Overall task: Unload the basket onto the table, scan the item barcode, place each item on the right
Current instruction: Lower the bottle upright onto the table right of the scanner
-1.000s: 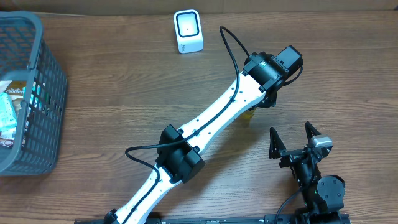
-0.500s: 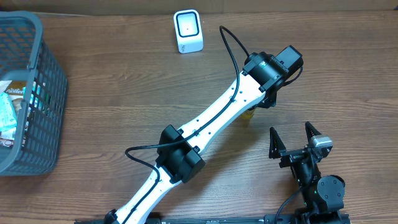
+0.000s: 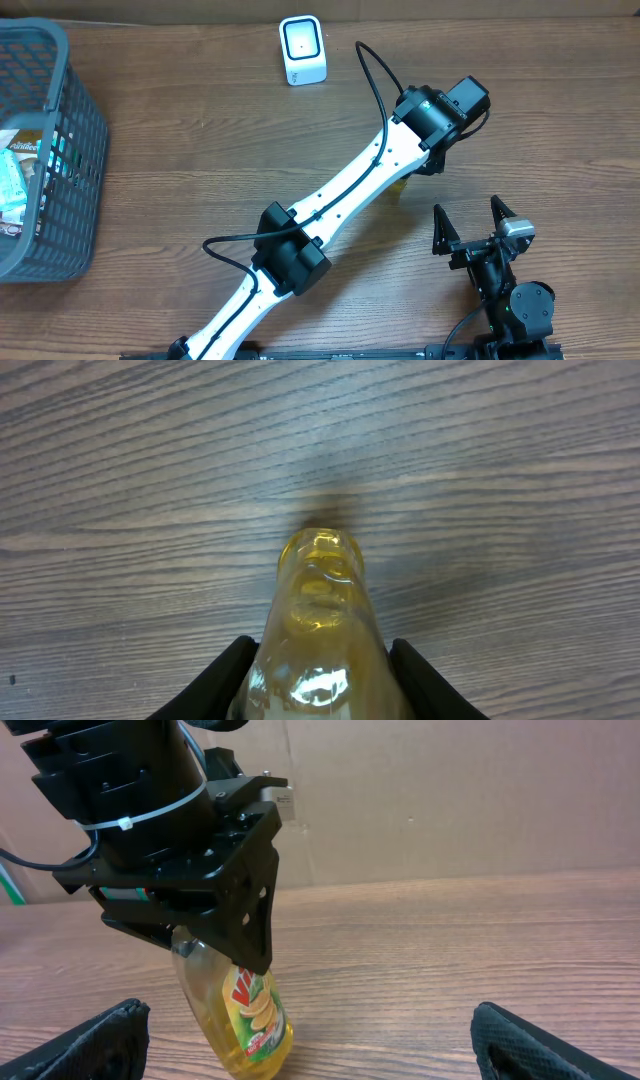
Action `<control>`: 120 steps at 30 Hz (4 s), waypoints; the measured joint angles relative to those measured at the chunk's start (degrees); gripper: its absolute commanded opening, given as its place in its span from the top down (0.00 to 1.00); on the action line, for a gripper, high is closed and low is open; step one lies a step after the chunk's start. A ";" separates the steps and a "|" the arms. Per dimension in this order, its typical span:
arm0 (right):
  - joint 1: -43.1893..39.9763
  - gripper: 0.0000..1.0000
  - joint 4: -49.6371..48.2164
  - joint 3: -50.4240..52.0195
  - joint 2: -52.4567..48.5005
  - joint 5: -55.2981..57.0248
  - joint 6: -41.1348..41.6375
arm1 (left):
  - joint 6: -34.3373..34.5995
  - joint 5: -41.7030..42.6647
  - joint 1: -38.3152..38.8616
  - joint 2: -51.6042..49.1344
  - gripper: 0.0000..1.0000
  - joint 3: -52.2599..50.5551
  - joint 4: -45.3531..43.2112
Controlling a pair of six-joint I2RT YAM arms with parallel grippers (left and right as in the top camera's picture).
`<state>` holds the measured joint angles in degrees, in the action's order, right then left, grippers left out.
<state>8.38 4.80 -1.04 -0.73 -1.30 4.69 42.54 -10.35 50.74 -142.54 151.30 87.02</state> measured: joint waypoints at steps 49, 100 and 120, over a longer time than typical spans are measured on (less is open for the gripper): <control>0.00 0.00 0.00 0.00 0.00 0.02 0.00 | 4.20 -3.76 0.55 -0.02 0.96 -3.21 -2.08; 0.00 0.00 0.00 0.00 0.00 0.02 0.00 | -12.26 4.85 -3.74 -0.09 0.04 18.86 7.19; 0.00 0.00 0.00 0.00 0.00 0.02 0.02 | -7.96 6.95 -2.82 -0.11 0.50 -6.32 -2.19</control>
<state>8.38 4.80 -1.04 -0.73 -1.28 4.71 34.59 -3.40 47.92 -142.65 144.99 84.84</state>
